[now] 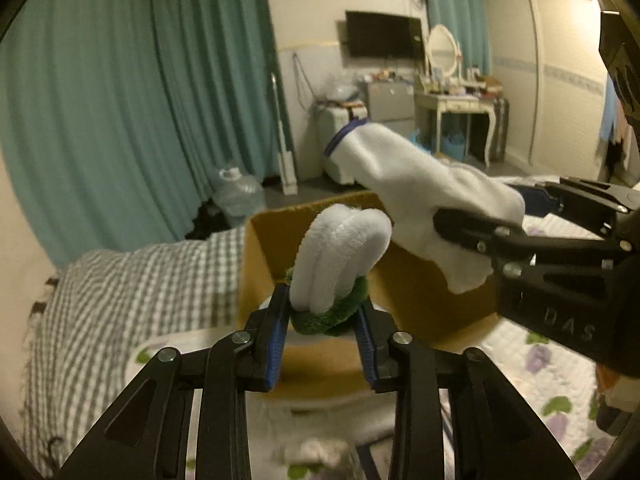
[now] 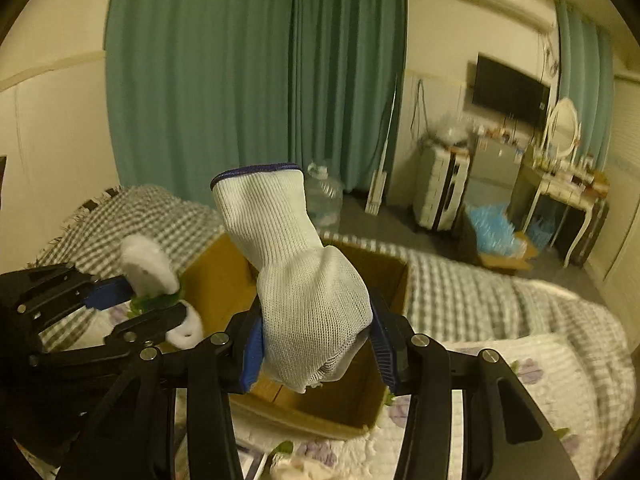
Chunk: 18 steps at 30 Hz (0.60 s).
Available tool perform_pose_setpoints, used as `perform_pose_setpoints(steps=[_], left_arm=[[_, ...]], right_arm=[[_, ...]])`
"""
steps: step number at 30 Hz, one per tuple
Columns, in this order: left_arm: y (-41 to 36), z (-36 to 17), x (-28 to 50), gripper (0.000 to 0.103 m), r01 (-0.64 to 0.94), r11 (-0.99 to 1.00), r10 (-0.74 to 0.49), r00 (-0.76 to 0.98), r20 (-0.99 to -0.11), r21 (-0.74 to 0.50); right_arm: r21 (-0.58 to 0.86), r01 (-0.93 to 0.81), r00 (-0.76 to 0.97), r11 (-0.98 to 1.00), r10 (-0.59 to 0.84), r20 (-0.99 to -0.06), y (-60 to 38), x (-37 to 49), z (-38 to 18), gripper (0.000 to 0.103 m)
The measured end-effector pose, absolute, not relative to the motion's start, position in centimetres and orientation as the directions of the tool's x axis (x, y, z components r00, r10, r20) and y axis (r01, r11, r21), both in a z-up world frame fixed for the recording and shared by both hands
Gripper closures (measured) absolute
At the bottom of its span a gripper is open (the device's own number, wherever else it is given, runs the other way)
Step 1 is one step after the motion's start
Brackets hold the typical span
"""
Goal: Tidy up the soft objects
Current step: 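Carry glove and sock over the cardboard box and open both grippers, then move both tools back toward the remaining items on the quilt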
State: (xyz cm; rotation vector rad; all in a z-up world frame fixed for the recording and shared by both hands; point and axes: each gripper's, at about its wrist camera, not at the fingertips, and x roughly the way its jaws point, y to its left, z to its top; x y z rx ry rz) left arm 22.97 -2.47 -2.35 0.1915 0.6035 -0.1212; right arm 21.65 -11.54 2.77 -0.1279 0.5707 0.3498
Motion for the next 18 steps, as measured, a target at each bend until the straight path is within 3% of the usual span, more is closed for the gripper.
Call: perform_pose_setpoints(steps=[5, 6, 7, 8, 9, 13, 18], left_arm=[[-2.0, -4.7, 26.5, 0.069, 0.203, 0.974, -0.100, 0.787, -0.609, 0.103], [-2.0, -4.7, 26.6, 0.060, 0.198, 0.975, -0.097, 0.785, -0.612, 0.099], [-1.9, -5.0, 26.9, 0.044, 0.196, 0.977, -0.100, 0.781, -0.617, 0.089], [-1.8, -5.1, 26.9, 0.037, 0.189, 0.978, -0.098, 0.785, -0.612, 0.086], [-2.0, -4.9, 26.7, 0.028, 0.178, 0.980, -0.089, 0.792, -0.604, 0.089], [-1.8, -4.1, 25.7, 0.026, 0.121, 0.985, -0.027, 0.807, -0.590, 0.121], [-0.4, -0.7, 22.5, 0.026, 0.123, 0.989, -0.058, 0.838, -0.542, 0.083]], right_arm=[[0.040, -0.355, 0.761, 0.934, 0.313, -0.568, -12.4, 24.7, -0.3, 0.054], [0.044, -0.349, 0.762, 0.936, 0.311, -0.568, -12.7, 25.0, -0.5, 0.051], [0.053, -0.349, 0.756, 0.935, 0.315, -0.574, -13.0, 25.4, -0.9, 0.043], [0.059, -0.350, 0.754, 0.935, 0.319, -0.574, -13.2, 25.4, -1.1, 0.029], [0.062, -0.345, 0.759, 0.937, 0.317, -0.568, -13.5, 25.5, -1.1, 0.024], [0.079, -0.316, 0.783, 0.946, 0.307, -0.541, -14.7, 24.3, -0.1, 0.020], [0.054, -0.281, 0.817, 0.958, 0.268, -0.511, -15.5, 20.8, 3.2, 0.011]])
